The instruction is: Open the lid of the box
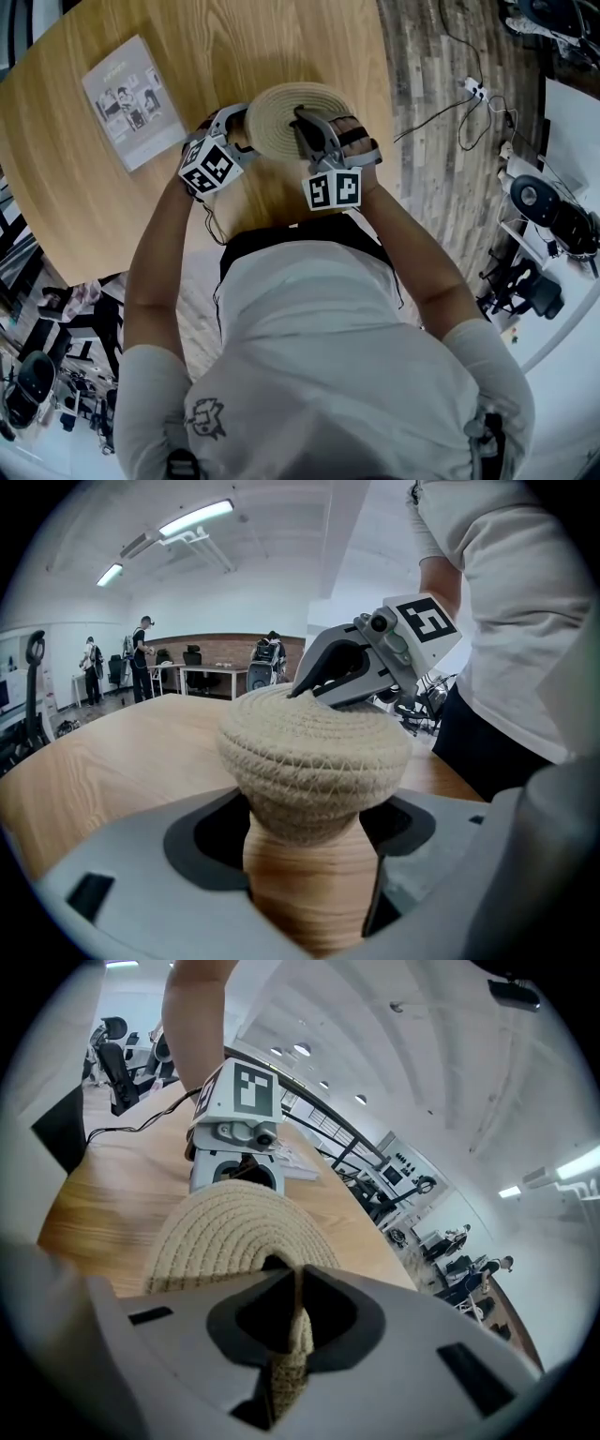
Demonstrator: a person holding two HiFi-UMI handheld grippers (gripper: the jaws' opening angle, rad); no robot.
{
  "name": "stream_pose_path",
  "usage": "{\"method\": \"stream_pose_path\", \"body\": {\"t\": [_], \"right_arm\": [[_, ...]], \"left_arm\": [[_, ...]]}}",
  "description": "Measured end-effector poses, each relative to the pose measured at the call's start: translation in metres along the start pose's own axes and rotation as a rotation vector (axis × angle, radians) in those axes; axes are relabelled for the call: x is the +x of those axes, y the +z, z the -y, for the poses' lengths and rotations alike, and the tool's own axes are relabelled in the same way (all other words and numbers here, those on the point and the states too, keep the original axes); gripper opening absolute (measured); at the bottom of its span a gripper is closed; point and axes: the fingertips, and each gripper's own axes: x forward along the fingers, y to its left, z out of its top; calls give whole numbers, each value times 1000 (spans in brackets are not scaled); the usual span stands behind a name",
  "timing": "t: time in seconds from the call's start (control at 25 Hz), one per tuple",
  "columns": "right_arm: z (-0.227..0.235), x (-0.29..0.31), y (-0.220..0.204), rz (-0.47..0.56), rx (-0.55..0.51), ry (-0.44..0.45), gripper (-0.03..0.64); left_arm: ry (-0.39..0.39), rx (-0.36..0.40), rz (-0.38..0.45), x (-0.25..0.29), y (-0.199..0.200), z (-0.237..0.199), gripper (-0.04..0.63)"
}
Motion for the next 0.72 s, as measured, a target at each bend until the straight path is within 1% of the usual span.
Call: {"method": "stream_pose_path", "body": {"t": [0.32,0.4,0.48,0.72], "right_arm": [[5,-7,4,56,73,-22,34],[20,-14,3,72,124,-59,30],[41,-20,3,85,161,-98,28],[79,-35,17,141,161,-151,28]], "left_arm": [[3,-3,-23,0,-4,0,365],[8,-11,-25,0,-4,-1,348],[13,-10,-27,1,-3,-1,347],[14,-8,-59,1,-7,0,350]]}}
